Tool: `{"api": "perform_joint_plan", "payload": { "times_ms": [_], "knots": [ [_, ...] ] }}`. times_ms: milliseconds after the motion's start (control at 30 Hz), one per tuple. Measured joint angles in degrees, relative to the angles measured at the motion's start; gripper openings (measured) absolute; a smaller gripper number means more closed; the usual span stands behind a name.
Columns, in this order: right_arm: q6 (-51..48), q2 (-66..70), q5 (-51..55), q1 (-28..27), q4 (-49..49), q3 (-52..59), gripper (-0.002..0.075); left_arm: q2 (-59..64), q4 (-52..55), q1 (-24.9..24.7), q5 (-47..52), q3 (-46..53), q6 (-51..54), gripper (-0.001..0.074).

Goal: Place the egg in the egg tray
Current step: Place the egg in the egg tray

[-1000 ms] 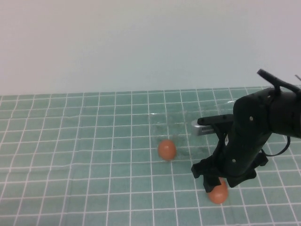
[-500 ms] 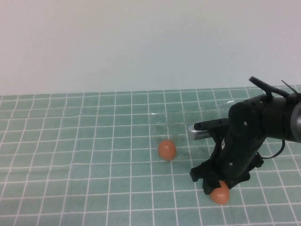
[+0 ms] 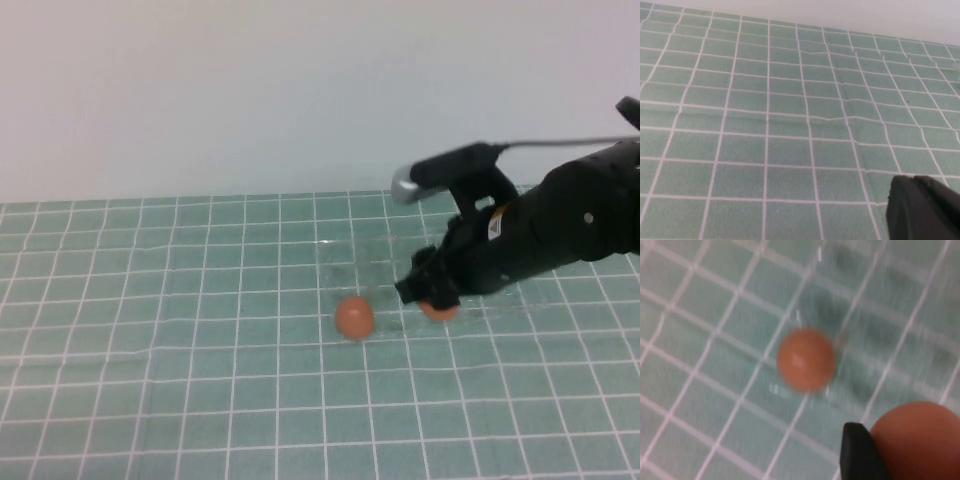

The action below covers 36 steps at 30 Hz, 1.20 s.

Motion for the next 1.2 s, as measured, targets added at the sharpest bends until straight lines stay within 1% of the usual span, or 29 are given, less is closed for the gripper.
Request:
{"api": "perform_joint_plan", "payload": {
  "times_ms": [100,200,467,567,700,800,867,1067,1200],
  "knots": [
    [-3.4,-0.4,-7.8,0.0,-0.4,0.4,0.0353,0.0,0.0,0.0,0.0,0.0,0.0,-0.0001],
    [-4.7,-0.4,-19.4,0.0,-0.7,3.2,0.0353,0.0,0.0,0.0,0.0,0.0,0.0,-0.0001],
    [-5.1,-0.4,-60.2,0.0,-0.9,18.6,0.0353,0.0,0.0,0.0,0.0,0.0,0.0,-0.0001],
    [-4.5,0.4,-69.7,0.0,-1.9,23.5,0.0353,0.0,0.0,0.0,0.0,0.0,0.0,-0.0001],
    [-4.1,3.6,-74.1,0.0,-6.1,26.2,0.0353,0.0,0.0,0.0,0.0,0.0,0.0,-0.0001],
    [-4.0,6.8,-77.1,0.0,-11.3,26.4,0.0353,0.0,0.0,0.0,0.0,0.0,0.0,-0.0001],
    [-4.0,9.3,-79.6,0.0,-13.1,26.4,0.0353,0.0,0.0,0.0,0.0,0.0,0.0,-0.0001],
    [-4.0,16.0,-84.8,0.0,-13.7,26.4,0.0353,0.0,0.0,0.0,0.0,0.0,0.0,-0.0001],
    [-4.0,18.4,-86.8,0.0,-12.1,26.4,0.0353,0.0,0.0,0.0,0.0,0.0,0.0,-0.0001]
  ]
}}
